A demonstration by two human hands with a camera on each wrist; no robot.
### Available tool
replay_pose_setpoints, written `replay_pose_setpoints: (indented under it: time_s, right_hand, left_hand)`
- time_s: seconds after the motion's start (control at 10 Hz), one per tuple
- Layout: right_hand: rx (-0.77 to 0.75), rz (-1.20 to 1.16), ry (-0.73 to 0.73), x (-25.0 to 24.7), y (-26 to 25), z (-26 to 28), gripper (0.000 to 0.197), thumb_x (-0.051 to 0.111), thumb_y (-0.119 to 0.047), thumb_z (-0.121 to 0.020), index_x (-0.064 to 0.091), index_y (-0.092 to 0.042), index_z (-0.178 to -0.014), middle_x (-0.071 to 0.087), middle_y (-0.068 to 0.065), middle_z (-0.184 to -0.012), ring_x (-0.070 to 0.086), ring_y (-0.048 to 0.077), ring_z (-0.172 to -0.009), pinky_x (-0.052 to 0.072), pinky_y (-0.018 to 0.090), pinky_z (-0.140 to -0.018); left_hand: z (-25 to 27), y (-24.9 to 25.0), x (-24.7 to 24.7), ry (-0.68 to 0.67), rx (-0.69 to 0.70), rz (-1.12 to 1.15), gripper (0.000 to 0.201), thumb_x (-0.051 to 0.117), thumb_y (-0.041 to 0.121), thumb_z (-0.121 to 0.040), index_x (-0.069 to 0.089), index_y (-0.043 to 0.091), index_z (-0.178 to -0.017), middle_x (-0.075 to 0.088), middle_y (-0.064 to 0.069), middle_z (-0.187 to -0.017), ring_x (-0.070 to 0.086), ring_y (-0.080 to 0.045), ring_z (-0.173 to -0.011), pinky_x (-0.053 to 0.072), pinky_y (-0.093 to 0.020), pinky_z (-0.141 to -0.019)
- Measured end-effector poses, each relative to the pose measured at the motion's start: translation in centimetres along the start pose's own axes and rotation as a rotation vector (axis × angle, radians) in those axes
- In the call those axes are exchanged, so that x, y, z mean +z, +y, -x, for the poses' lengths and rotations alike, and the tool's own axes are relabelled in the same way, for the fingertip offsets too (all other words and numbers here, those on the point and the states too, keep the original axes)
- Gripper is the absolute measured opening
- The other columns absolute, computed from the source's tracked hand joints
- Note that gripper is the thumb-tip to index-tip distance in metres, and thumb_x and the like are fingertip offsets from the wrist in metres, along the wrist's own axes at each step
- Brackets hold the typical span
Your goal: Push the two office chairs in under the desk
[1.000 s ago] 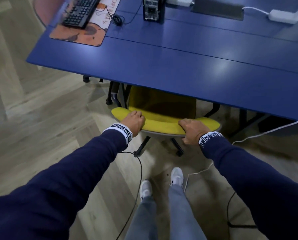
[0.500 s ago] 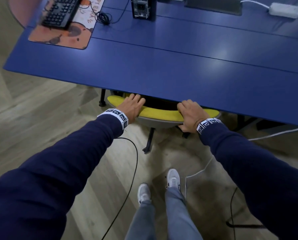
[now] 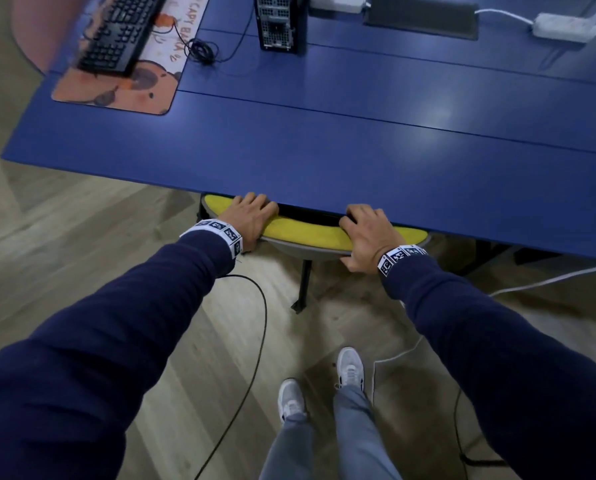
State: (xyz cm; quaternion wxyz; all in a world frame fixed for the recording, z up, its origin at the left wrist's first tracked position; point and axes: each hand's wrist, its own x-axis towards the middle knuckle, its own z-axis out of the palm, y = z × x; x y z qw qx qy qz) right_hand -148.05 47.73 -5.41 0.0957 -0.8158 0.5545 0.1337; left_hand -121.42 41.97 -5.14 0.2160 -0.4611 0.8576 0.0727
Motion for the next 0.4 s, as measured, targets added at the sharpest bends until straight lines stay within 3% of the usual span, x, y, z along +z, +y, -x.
replay_pose_setpoints:
  time_s: [0.1,0.3,0.4]
  right_hand:
    - [0.009,0.013,-0.018,-0.1,-0.1,0.1,0.083,0.066,-0.059,-0.071,0.049,-0.011,-0.137,0.043,0.015,-0.142,0.043,0.035,-0.129,0.037,0.047,-0.104]
    - [0.047,-0.040,-0.074,-1.5,-1.4,1.0,0.093,0.061,-0.064,-0.078,0.031,-0.013,-0.150,0.036,0.016,-0.153,0.038,0.034,-0.139,0.036,0.049,-0.110]
    - [0.037,-0.092,-0.157,-3.1,-1.9,1.4,0.102,0.056,-0.073,-0.079,0.021,-0.016,-0.155,0.037,0.014,-0.154,0.040,0.033,-0.139,0.034,0.051,-0.111]
  left_hand:
    - [-0.3,-0.1,0.3,-0.037,0.001,0.050,0.098,0.082,0.027,-0.065,0.031,0.027,-0.148,0.044,-0.007,-0.137,0.055,-0.028,-0.119,0.035,-0.043,-0.110]
    - [1.1,0.7,-1.2,-0.155,-0.053,0.087,0.084,0.067,0.047,-0.077,0.030,0.025,-0.149,0.044,-0.005,-0.149,0.043,-0.028,-0.137,0.026,-0.053,-0.117]
    - [2.6,0.9,-2.5,-0.183,-0.065,0.188,0.096,0.067,0.049,-0.078,0.018,0.023,-0.156,0.032,-0.005,-0.160,0.031,-0.026,-0.147,0.018,-0.051,-0.122]
